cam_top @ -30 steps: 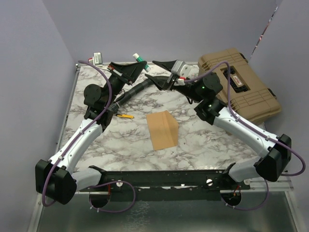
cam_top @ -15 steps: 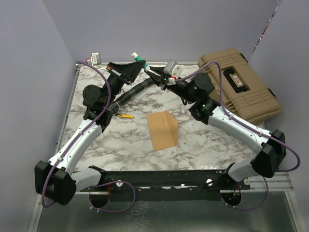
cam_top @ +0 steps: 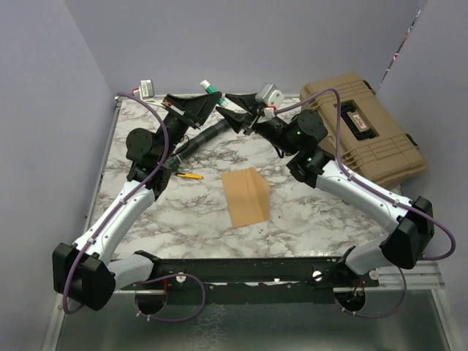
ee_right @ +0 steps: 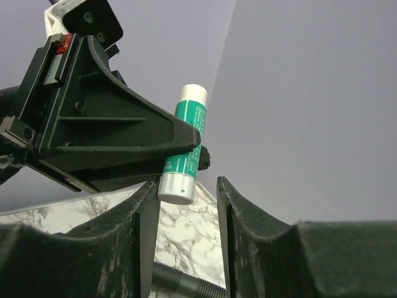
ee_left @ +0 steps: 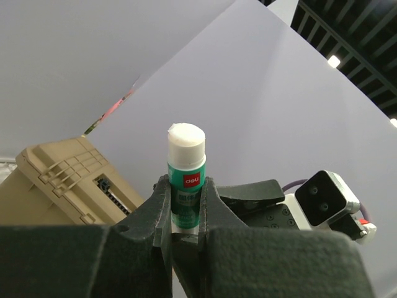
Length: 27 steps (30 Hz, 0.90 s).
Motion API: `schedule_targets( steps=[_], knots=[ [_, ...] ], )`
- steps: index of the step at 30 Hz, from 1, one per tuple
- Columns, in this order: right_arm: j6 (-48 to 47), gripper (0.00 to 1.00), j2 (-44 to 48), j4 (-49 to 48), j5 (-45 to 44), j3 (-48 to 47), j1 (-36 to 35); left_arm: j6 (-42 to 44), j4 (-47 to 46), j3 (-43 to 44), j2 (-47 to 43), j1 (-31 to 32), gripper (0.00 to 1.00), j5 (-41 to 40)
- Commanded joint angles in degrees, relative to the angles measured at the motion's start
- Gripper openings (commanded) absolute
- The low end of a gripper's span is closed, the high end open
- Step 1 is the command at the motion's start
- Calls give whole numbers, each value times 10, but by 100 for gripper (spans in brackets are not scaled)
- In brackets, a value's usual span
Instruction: Place the letter into the envelope and seal it
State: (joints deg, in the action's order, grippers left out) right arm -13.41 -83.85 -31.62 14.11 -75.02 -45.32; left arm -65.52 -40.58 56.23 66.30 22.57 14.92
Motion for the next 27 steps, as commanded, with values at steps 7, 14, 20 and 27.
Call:
schedule_targets(
  steps=[7, 14, 20, 27],
  knots=[
    [96, 1, 51, -104, 45, 31, -3, 9, -2, -2, -7, -2, 0, 0],
    [411, 1, 71, -113, 32, 9, 12, 28, -21, -4, -8, -2, 0, 14],
    [776, 1, 47, -263, -20, 87, 47, 37, -64, -17, -9, -2, 0, 30],
    [1038, 0, -55, -571, -94, 134, 50, 34, -86, -17, -7, -2, 0, 59]
  ],
)
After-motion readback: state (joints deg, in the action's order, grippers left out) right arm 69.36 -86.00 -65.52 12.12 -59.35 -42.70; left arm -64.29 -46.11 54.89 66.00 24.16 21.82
